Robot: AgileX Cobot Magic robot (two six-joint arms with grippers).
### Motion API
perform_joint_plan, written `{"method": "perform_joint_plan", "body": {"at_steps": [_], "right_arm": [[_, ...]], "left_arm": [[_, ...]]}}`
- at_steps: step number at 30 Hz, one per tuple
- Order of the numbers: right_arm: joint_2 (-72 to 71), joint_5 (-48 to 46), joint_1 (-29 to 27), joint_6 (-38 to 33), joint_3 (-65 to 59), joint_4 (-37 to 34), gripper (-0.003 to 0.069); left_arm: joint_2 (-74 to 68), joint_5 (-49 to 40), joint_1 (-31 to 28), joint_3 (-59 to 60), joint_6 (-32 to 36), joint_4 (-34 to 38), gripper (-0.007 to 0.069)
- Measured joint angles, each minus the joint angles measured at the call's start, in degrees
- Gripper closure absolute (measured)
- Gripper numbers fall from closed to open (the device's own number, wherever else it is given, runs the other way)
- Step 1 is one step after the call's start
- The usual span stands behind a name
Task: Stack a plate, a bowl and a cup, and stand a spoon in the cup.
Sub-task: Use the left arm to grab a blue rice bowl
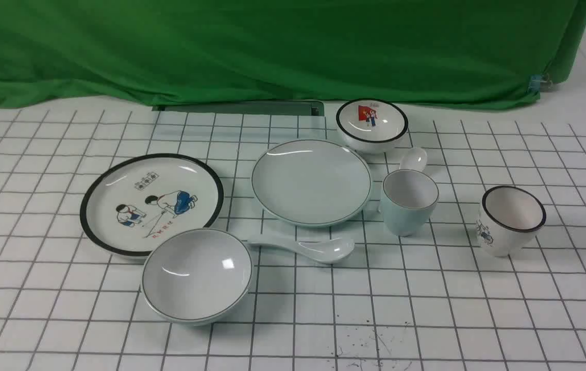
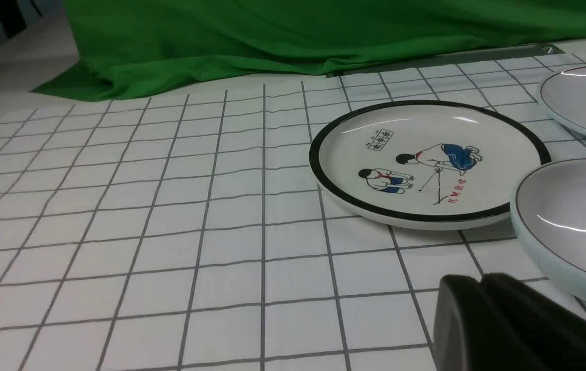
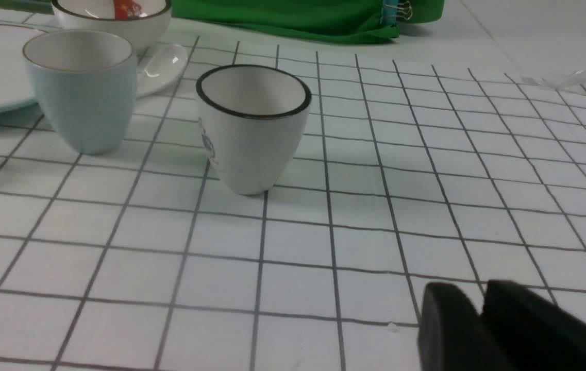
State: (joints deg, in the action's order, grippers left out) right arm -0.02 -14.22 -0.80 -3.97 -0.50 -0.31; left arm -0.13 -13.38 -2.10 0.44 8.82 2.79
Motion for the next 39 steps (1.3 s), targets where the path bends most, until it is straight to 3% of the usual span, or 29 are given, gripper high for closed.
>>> {"method": "perform_joint_plan", "body": {"at_steps": [32, 39], "right_arm": [[0.00, -0.05, 0.00, 0.00, 0.00, 0.00, 0.0429], [0.00, 5.31, 0.00, -0.10, 0.00, 0.00, 0.0421]], "left_arm": [[0.00, 0.19, 0.00, 0.00, 0.26, -2.79, 0.0653], [0.00, 9.11, 0.00, 0.00, 0.68, -4.35, 0.0653]]}}
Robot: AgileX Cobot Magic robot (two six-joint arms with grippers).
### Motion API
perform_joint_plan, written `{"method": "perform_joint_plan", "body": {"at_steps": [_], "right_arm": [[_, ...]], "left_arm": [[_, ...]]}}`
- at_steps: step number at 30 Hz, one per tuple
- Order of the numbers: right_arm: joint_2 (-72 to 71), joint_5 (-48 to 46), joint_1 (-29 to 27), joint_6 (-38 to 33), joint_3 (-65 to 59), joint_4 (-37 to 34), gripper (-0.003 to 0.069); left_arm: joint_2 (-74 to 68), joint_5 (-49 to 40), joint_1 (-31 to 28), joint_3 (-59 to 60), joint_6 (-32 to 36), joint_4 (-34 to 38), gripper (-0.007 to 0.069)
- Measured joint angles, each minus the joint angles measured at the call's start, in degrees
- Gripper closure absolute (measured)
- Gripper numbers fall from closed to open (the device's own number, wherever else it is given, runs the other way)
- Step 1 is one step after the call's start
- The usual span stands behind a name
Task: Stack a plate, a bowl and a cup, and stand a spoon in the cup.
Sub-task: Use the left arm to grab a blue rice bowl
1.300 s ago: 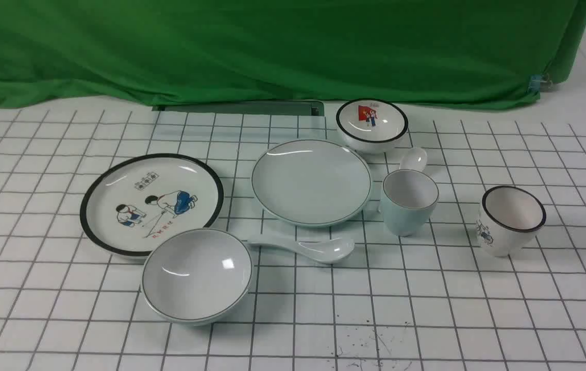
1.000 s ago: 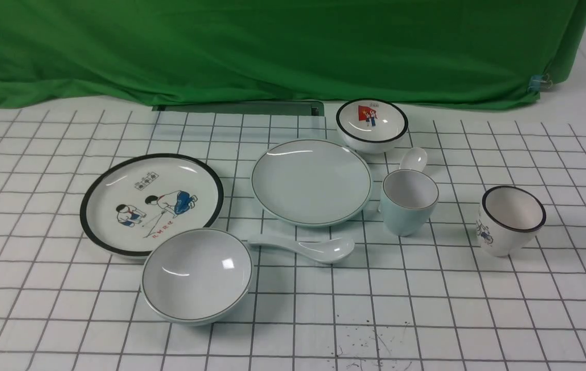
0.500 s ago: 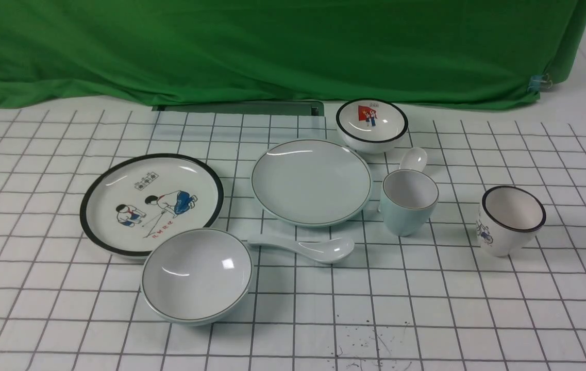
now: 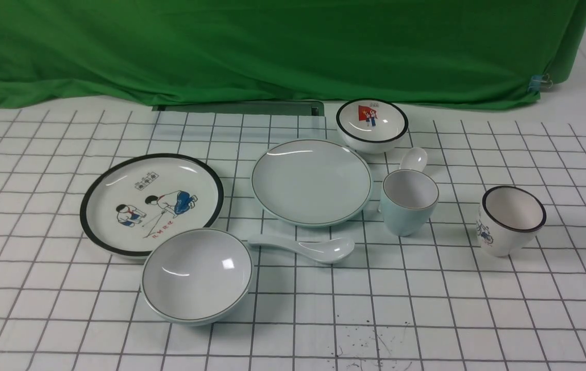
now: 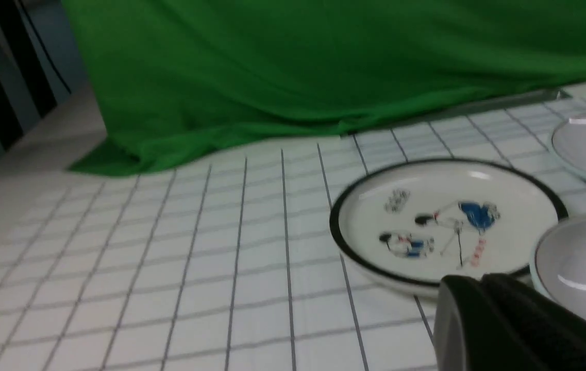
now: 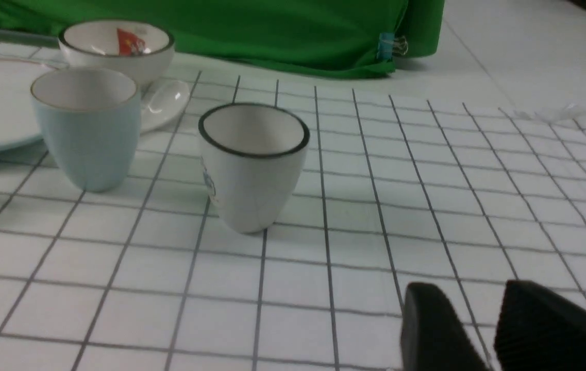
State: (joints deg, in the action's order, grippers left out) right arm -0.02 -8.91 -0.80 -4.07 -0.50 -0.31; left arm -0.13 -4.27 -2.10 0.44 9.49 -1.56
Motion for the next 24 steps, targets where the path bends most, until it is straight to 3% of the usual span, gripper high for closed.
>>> {"method": "perform_joint_plan", "body": {"at_steps": [10, 14, 19, 24], "right_arm": [[0.00, 21.15, 0.00, -0.02, 0.00, 0.31, 0.0420], [0.00, 29.59, 0.00, 1.37, 0.00, 0.31, 0.0420], [0.00, 37.53, 0.00, 16.69, 0.00, 0.31, 0.0420], [0.00, 40.67, 0.00, 20.84, 0.00, 0.31, 0.0432]], "left_arm": [[0.00, 6.09, 0.00, 0.00, 1.29, -0.81, 0.0653], [0.00, 12.87, 0.00, 0.00, 0.90, -0.75, 0.0653], [0.00, 26.82, 0.00, 0.00, -1.91, -0.66, 0.0653], [0.00, 37.23, 0.00, 0.00, -7.31, -1.02, 0.0653]]}}
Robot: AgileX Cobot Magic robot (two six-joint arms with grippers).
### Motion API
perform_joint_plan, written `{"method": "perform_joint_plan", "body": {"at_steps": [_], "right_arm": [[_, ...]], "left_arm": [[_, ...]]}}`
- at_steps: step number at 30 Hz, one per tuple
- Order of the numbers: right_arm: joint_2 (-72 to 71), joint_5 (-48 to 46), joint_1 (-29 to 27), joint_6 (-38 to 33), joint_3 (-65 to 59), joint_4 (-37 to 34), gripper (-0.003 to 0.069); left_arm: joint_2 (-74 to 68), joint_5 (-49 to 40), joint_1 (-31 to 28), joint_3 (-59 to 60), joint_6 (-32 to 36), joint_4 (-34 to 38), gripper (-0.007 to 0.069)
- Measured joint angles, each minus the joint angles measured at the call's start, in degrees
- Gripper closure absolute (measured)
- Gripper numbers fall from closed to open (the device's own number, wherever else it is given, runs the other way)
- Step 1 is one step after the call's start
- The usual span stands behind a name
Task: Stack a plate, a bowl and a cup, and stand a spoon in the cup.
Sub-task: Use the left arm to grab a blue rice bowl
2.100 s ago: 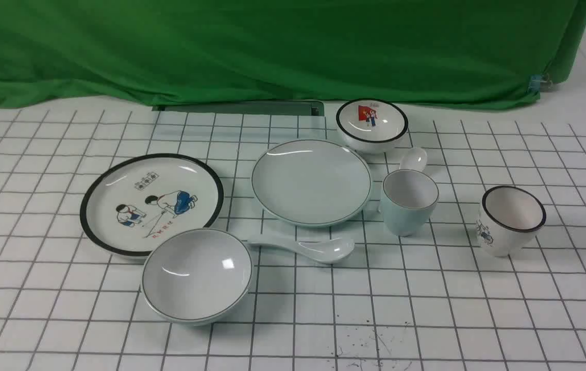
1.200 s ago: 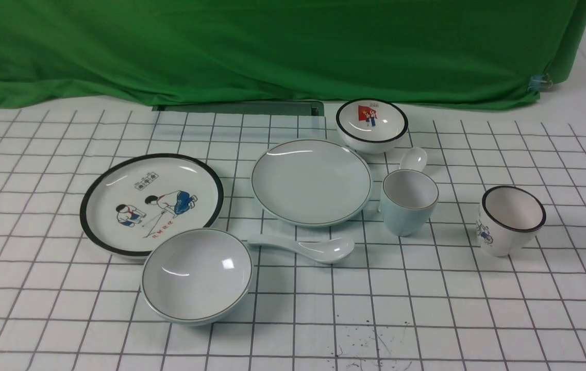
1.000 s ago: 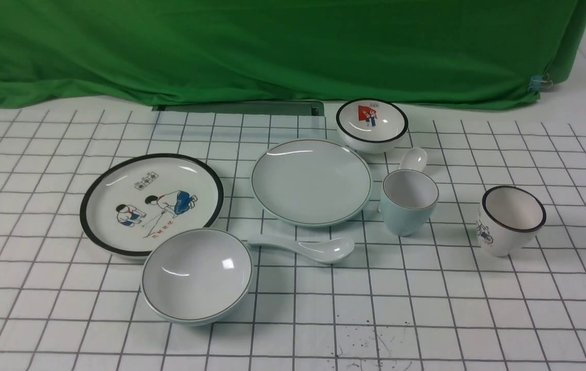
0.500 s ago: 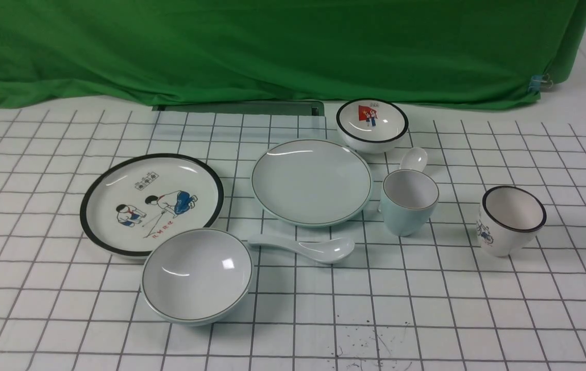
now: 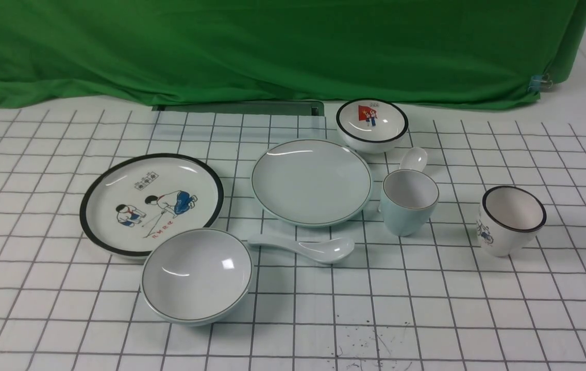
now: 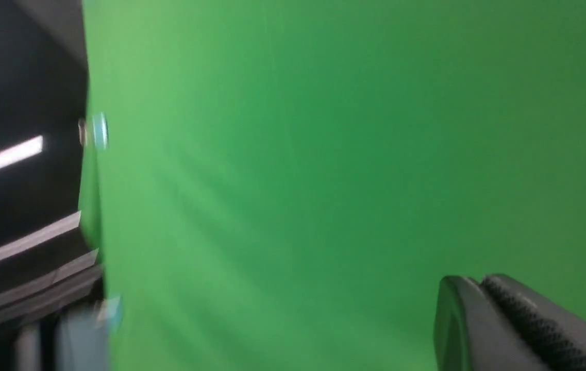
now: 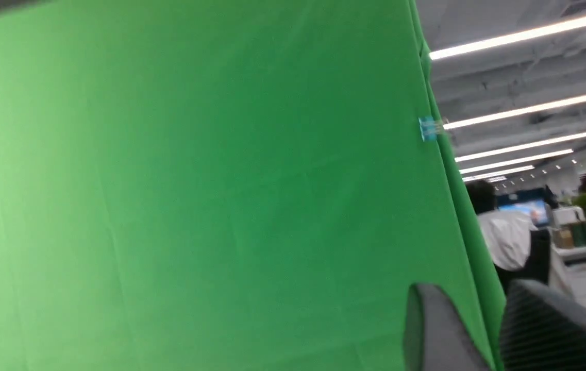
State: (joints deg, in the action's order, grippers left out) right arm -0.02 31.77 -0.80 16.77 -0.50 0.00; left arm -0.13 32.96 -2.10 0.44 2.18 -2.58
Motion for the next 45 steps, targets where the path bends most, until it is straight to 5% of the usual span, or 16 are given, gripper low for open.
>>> {"method": "perform_joint_plan", "body": {"at_steps": [3, 6, 11, 17, 19, 23, 26, 31, 37, 41, 45], "right_arm": [[0.21, -3.87, 0.00, -0.52, 1.99, 0.00, 0.0530], [3.07, -9.33, 0.00, -4.21, 8.68, 0.00, 0.0624], [14.62, -16.33, 0.00, -14.48, 20.46, 0.00, 0.0645], [30.56, -28.27, 0.00, -20.68, 28.41, 0.00, 0.0645], [38.24, -39.49, 0.23, -20.84, 31.21, -1.86, 0.0644], [45.04, -54.17, 3.08, -25.53, 34.54, -7.46, 0.0644], [52.98, -64.61, 8.64, -34.40, 36.41, -12.40, 0.0644], [61.86, -65.49, 16.65, -38.26, 36.67, -14.00, 0.0644], [68.94, -61.06, 22.95, -38.93, 37.51, -14.31, 0.0644], [71.27, -61.38, 26.63, -38.95, 39.31, -14.37, 0.0644], [71.47, -61.54, 27.70, -39.00, 39.44, -14.42, 0.0644]], "left_arm": [[0.06, 7.80, 0.00, -1.01, -14.37, -0.03, 0.0653], [-2.02, 0.48, 0.00, -8.53, -22.27, -2.75, 0.0651], [-12.95, -19.81, 0.00, -26.08, -23.93, -10.45, 0.0652], [-28.01, -26.44, 0.00, -31.12, -24.51, -10.99, 0.0650], [-35.42, -30.74, 0.16, -31.11, -26.37, -8.34, 0.0650], [-43.19, -41.26, 2.61, -32.05, -23.36, -1.82, 0.0650], [-53.56, -57.07, 8.02, -34.81, -6.36, 10.40, 0.0642], [-66.99, -67.50, 11.64, -40.47, 3.99, 19.84, 0.0622], [-78.67, -71.96, 11.99, -47.09, 5.03, 20.16, 0.0480], [-86.23, -72.36, 13.55, -52.22, 1.89, 19.39, 0.0279], [-91.09, -70.60, 14.67, -54.86, -2.74, 15.21, 0.0208]]}}
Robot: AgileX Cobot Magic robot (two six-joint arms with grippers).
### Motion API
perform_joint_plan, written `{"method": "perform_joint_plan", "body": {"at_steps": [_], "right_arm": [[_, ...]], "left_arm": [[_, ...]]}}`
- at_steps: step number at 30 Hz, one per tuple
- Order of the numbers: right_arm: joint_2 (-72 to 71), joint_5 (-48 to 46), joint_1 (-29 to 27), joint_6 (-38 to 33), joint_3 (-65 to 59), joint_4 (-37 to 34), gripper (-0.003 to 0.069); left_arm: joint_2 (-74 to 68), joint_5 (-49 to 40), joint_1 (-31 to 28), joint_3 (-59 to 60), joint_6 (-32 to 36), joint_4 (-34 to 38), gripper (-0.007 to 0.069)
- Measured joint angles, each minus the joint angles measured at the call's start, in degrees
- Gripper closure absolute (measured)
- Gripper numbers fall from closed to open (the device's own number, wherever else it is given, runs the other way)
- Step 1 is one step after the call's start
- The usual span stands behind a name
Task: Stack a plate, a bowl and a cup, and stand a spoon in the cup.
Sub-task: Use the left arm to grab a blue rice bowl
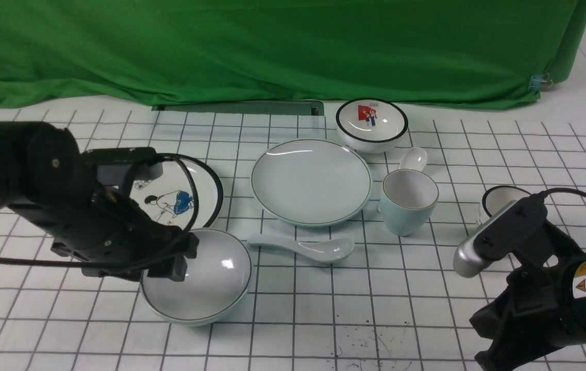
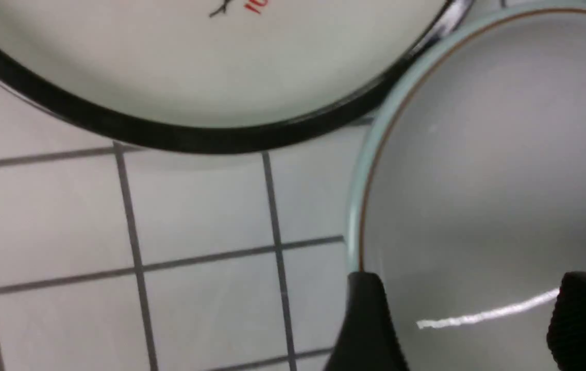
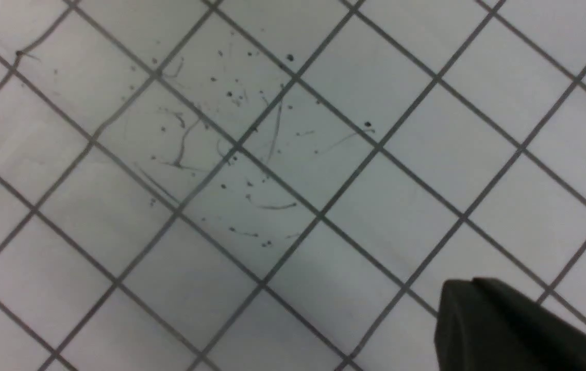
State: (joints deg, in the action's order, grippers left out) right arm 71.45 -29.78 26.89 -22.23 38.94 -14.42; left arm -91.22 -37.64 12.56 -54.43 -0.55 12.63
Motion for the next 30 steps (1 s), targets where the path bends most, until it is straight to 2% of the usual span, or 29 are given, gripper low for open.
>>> {"method": "perform_joint_plan", "body": {"at_steps": [3, 7, 12, 15, 18, 19, 24, 26, 27, 28, 30], "right_arm": [[0.04, 0.00, 0.06, 0.00, 0.00, 0.00, 0.0643], [0.10, 0.05, 0.13, 0.00, 0.00, -0.06, 0.0641], [0.10, 0.11, 0.17, -0.05, 0.00, -0.06, 0.0638], [0.10, 0.23, 0.24, -0.05, 0.00, -0.06, 0.0638], [0.10, 0.26, 0.24, -0.05, 0.00, -0.06, 0.0638], [0.10, 0.38, 0.24, -0.05, 0.00, -0.06, 0.0638], [0.10, 0.72, 0.24, 0.00, 0.00, -0.06, 0.0638], [0.10, 0.72, 0.24, -0.06, 0.00, -0.06, 0.0638], [0.10, 0.72, 0.24, -0.06, 0.00, -0.06, 0.0637], [0.10, 0.78, 0.24, -0.06, 0.00, -0.06, 0.0638], [0.10, 0.84, 0.24, -0.06, 0.00, -0.06, 0.0638]], "left_arm": [[-3.31, 0.20, 0.00, -0.84, -1.58, -2.27, 0.0218], [-5.85, 1.21, 0.00, -1.20, -1.86, -2.80, 0.0326], [-6.12, 2.52, 0.00, -1.53, -1.88, -3.17, 0.0590], [-5.63, 2.32, 0.00, -1.64, -1.88, -3.17, 0.0647], [-4.52, 1.95, 0.00, -1.70, -1.88, -3.00, 0.0638], [-3.83, 1.73, 0.04, -1.70, -1.93, -2.55, 0.0613], [-2.76, 1.61, 0.04, -1.71, 1.17, 1.08, 0.0439], [-2.89, 1.61, 0.06, -1.76, 2.83, 2.90, 0.0344], [-2.97, 1.61, 0.06, -1.76, 3.12, 3.04, 0.0336], [-3.38, 1.78, 0.06, -1.76, 4.43, 3.99, 0.0277], [-3.94, 1.92, 0.06, -1.76, 5.69, 4.42, 0.0253]]}}
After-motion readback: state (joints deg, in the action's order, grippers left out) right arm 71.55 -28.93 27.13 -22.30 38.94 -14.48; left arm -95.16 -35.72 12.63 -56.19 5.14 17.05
